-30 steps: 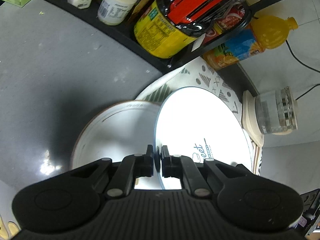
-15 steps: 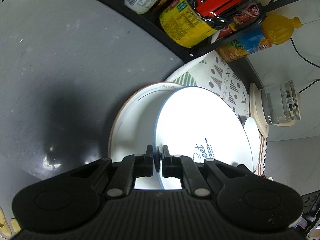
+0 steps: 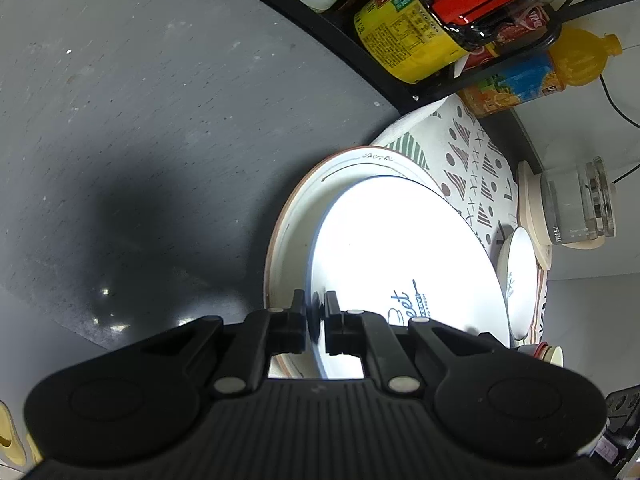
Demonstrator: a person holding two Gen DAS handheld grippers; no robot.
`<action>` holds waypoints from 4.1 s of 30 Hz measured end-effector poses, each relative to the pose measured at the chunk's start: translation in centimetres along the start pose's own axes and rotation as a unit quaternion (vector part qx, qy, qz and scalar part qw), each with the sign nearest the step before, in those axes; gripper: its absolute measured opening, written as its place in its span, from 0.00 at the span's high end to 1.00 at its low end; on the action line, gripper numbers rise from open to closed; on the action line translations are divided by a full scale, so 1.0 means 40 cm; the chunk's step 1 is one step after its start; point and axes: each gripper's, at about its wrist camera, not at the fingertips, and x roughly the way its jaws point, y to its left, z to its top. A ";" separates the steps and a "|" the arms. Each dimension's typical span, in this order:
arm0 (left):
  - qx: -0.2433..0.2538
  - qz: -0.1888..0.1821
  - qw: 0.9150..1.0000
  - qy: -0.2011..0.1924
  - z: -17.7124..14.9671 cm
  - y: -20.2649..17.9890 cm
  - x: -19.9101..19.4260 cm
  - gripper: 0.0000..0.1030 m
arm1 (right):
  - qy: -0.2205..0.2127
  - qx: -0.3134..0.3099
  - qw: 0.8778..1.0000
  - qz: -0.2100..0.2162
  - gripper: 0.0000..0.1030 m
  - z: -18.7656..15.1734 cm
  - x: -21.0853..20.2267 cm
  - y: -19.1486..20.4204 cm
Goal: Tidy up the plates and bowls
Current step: 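Carry the 'Sweet' plate with both tools over the flower-pattern plate, then lower the 'Sweet' plate onto the flower-pattern plate with both tools, then open both tools and pull them back from the plate stack, then move both tools to the smaller white plate printed 'BAKERY'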
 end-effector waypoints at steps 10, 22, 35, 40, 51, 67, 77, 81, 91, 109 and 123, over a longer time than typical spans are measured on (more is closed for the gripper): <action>0.008 0.007 1.000 -0.001 0.004 0.000 0.009 0.93 | -0.001 -0.004 1.000 -0.004 0.93 -0.008 0.006 0.001; 0.006 0.015 1.000 -0.007 0.002 -0.002 0.018 0.92 | -0.003 -0.002 1.000 -0.010 0.94 -0.019 0.017 -0.010; 0.022 0.043 0.999 -0.020 -0.004 -0.027 -0.010 0.91 | -0.008 0.015 1.000 0.004 0.96 -0.016 0.019 -0.026; 0.035 0.046 0.998 -0.033 0.002 -0.033 -0.035 0.91 | -0.009 0.019 1.000 0.004 0.95 -0.012 0.024 -0.030; 0.052 0.084 0.994 -0.047 0.007 -0.021 -0.031 0.65 | -0.007 -0.002 1.000 -0.021 0.92 -0.005 0.045 -0.011; 0.034 0.053 0.997 -0.051 0.020 -0.013 -0.007 0.86 | 0.007 -0.030 0.999 -0.038 0.85 0.012 0.078 0.012; 0.049 0.078 0.995 -0.045 0.022 -0.032 -0.015 0.85 | 0.023 -0.024 0.999 -0.028 0.78 0.023 0.066 0.019; 0.068 0.083 0.993 -0.044 0.024 -0.051 -0.026 0.82 | 0.021 -0.025 0.999 -0.022 0.70 0.026 0.052 0.025; 0.113 0.084 0.989 -0.045 0.012 -0.108 -0.054 0.48 | -0.008 -0.031 0.999 -0.029 0.37 0.026 0.000 0.051; 0.176 0.055 0.981 -0.057 -0.025 -0.215 -0.085 0.07 | -0.061 -0.039 0.995 -0.063 0.00 0.036 -0.141 0.040; 0.202 0.021 0.977 -0.062 -0.035 -0.341 -0.046 0.01 | -0.082 -0.025 0.995 -0.056 0.00 0.121 -0.179 -0.047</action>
